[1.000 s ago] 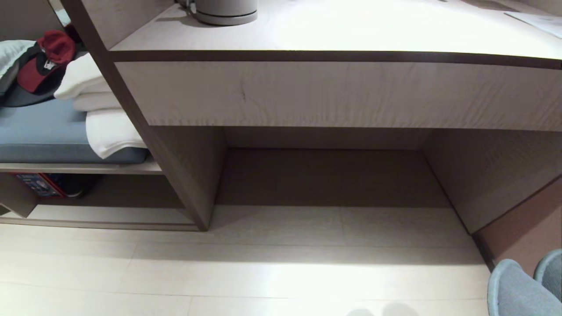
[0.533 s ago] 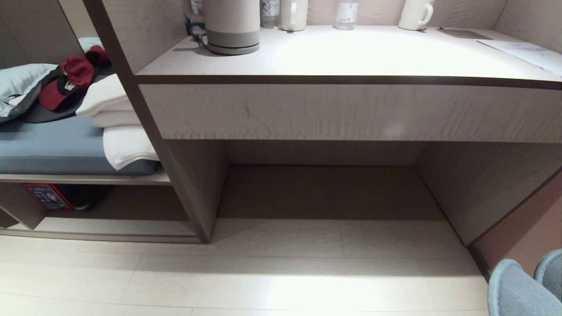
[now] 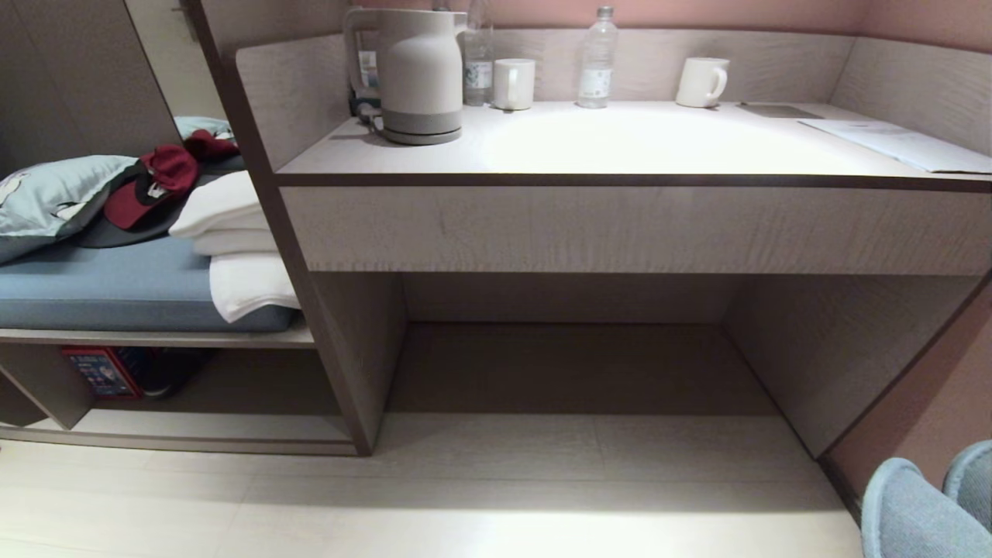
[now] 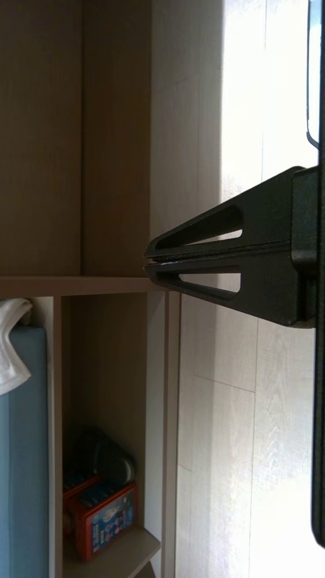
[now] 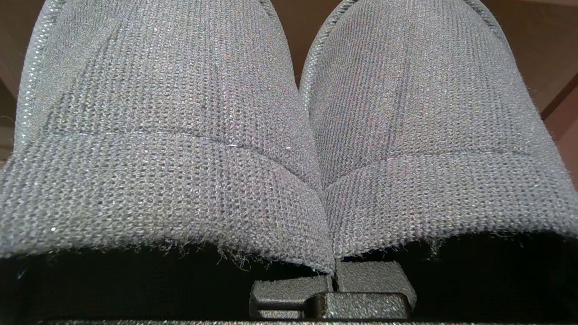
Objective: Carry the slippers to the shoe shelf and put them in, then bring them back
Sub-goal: Place the slippers into the shoe cabinet
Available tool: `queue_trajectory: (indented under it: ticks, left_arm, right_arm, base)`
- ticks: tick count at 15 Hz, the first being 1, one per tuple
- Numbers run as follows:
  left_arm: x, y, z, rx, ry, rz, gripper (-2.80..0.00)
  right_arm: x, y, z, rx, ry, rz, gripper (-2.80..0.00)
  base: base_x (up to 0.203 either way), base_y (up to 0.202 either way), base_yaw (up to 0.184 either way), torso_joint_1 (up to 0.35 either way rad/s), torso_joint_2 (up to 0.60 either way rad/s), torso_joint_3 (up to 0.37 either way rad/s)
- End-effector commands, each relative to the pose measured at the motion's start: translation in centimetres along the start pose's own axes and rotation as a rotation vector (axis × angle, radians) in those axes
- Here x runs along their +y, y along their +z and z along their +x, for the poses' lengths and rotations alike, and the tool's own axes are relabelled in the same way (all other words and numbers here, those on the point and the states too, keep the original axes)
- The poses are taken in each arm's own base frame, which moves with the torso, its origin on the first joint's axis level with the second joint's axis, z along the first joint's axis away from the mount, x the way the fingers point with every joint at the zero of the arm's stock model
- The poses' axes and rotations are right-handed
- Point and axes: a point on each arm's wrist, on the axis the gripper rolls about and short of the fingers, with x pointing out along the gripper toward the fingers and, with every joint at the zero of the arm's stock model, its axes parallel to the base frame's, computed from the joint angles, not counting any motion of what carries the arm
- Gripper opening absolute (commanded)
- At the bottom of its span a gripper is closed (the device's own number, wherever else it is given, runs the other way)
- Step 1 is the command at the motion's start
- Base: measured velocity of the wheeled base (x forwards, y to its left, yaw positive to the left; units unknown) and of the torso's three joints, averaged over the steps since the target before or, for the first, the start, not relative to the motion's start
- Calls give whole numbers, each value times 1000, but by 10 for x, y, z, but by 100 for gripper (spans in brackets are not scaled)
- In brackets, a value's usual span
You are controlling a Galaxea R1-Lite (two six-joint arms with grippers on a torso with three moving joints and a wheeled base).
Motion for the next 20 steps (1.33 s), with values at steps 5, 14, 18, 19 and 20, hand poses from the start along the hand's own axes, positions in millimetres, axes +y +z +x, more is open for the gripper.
queue_trajectory:
  ticks: [5, 14, 18, 19, 20]
  left_arm:
    - [0, 0, 0, -1, 1, 1, -280]
    - [0, 0, 0, -1, 1, 2, -280]
    - [0, 0, 0, -1, 1, 0, -280]
    - [0, 0, 0, -1, 1, 1, -280]
    - [0, 0, 0, -1, 1, 0, -280]
  right_arm:
    - [0, 0, 0, 0, 1, 0, -280]
    - [0, 0, 0, 1, 1, -1, -280]
    - [0, 0, 0, 0, 1, -1, -280]
    - [0, 0, 0, 0, 1, -1, -280]
    - [0, 0, 0, 0, 1, -1, -280]
  base:
    - [0, 0, 0, 3, 2, 192]
    - [0, 0, 0, 1, 2, 17]
    - [0, 0, 0, 0, 0, 0]
    - [0, 0, 0, 0, 0, 0]
    - [0, 0, 0, 0, 0, 0]
